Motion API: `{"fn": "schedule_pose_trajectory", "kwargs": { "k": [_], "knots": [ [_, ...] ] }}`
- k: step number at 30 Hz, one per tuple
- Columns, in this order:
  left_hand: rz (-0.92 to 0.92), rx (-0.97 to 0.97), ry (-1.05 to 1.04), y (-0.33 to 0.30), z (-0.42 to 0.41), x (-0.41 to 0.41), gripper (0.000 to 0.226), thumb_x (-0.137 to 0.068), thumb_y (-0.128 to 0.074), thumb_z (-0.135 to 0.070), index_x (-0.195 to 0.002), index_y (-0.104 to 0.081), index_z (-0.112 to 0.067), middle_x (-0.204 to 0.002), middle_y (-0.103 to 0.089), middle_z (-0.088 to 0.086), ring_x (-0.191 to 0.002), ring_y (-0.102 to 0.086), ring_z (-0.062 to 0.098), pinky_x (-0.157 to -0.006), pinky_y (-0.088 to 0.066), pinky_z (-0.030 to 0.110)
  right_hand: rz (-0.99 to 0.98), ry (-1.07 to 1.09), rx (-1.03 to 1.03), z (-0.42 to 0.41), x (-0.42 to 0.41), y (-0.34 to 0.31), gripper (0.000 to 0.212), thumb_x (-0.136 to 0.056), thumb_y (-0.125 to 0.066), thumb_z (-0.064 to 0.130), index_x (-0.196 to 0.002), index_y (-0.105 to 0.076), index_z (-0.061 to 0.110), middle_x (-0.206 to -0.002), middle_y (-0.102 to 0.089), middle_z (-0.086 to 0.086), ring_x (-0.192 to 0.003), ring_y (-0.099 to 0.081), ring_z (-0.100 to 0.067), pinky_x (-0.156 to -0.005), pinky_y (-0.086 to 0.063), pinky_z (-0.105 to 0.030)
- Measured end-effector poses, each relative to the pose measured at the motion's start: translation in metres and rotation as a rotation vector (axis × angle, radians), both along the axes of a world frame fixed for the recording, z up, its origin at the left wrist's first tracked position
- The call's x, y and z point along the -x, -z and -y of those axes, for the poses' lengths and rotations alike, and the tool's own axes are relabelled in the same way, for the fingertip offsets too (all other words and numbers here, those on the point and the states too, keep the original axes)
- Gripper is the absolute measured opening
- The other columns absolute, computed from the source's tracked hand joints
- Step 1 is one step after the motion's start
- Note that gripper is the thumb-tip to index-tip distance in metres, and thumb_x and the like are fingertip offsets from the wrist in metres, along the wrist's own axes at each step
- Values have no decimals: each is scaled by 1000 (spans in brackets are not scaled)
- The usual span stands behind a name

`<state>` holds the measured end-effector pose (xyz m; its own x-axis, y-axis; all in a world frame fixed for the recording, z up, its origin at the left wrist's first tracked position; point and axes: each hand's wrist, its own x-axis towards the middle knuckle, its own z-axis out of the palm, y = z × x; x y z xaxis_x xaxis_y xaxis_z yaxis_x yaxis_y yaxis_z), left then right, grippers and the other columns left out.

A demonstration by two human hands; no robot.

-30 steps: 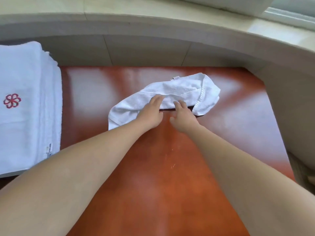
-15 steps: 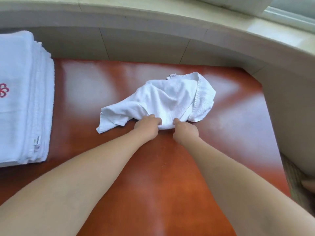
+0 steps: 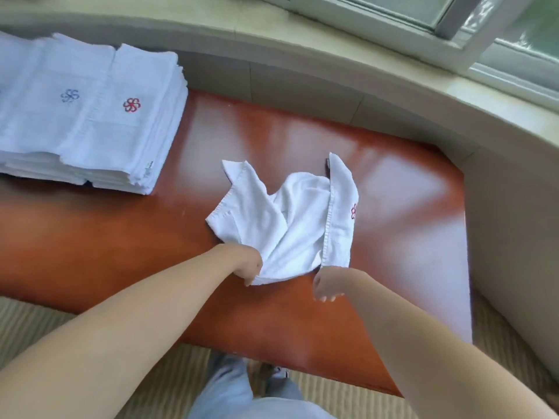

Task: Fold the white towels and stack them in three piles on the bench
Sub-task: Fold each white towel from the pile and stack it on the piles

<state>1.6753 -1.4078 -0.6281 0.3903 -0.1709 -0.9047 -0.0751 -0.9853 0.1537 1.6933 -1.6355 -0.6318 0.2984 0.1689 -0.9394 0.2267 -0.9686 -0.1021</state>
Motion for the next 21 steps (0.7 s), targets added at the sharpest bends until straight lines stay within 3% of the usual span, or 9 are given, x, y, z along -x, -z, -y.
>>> {"fn": "schedule_pose_trajectory", "kwargs": {
  "k": [2,3,5,7,8,10,14,18,21],
  "knots": [
    [-69,-129,36,-7,-9,30,41,-94,-68,-26,-132,-64,-11,-123,-64,3,-114,-62,25,-95,-52,36,-79,36,-6,3,14,-9,31,-95,-53,16,-120,-69,12,-90,-69,3,-88,-68,-18,-65,-51,-22],
    [-106,-174,52,-8,-16,44,38,-96,-67,-28,-129,-65,-8,-110,-66,2,-113,-64,25,-97,-52,37,-42,27,-16,3,15,-10,33,-94,-51,16,-121,-68,10,-100,-72,-1,-94,-69,-21,-71,-54,-26],
    [-173,-237,-19,-4,-29,69,29,-97,-65,-28,-119,-69,-10,-86,-60,-2,-98,-64,22,-87,-52,32,91,10,-42,0,13,-5,34,-96,-52,16,-126,-66,11,-124,-68,-8,-107,-65,-24,-90,-53,-32],
    [-171,-305,-126,7,-43,91,12,-97,-59,-24,-94,-65,-14,-84,-55,-2,-88,-59,21,-82,-49,29,173,50,-81,-6,10,4,38,-97,-56,19,-135,-61,17,-134,-63,-9,-121,-60,-29,-100,-49,-36],
    [-154,-337,-153,14,-48,100,14,-97,-53,-19,-85,-59,-15,-84,-52,-2,-88,-58,21,-86,-50,30,210,64,-105,-8,10,8,43,-97,-57,19,-140,-57,20,-136,-61,-9,-123,-60,-30,-98,-49,-36],
    [-77,-358,-213,26,-53,110,17,-93,-44,-12,-79,-50,-19,-84,-50,-3,-92,-62,19,-92,-53,33,283,53,-146,-12,13,20,53,-95,-52,19,-147,-46,28,-130,-64,-9,-111,-64,-30,-80,-48,-33],
    [139,-251,-294,45,-38,105,16,-93,-43,-14,-96,-56,-21,-91,-57,-4,-78,-56,16,-65,-45,30,223,44,-150,-14,32,45,71,-93,-47,17,-155,-24,42,-98,-70,-5,-72,-63,-22,-54,-44,-29],
    [137,139,-533,68,2,89,30,-98,-51,-38,-125,-60,-28,-123,-62,-6,-107,-59,18,-81,-47,31,291,-184,-73,-10,41,57,92,-90,-44,3,-156,-7,53,-78,-58,2,-60,-54,-16,-48,-37,-29],
    [73,272,-690,87,36,86,62,-93,-59,-50,-148,-43,-27,-136,-57,-4,-119,-56,19,-84,-41,30,347,-326,-98,-12,39,70,74,-89,-48,3,-149,-30,42,-76,-53,4,-64,-51,-18,-52,-35,-29]
  ]
}}
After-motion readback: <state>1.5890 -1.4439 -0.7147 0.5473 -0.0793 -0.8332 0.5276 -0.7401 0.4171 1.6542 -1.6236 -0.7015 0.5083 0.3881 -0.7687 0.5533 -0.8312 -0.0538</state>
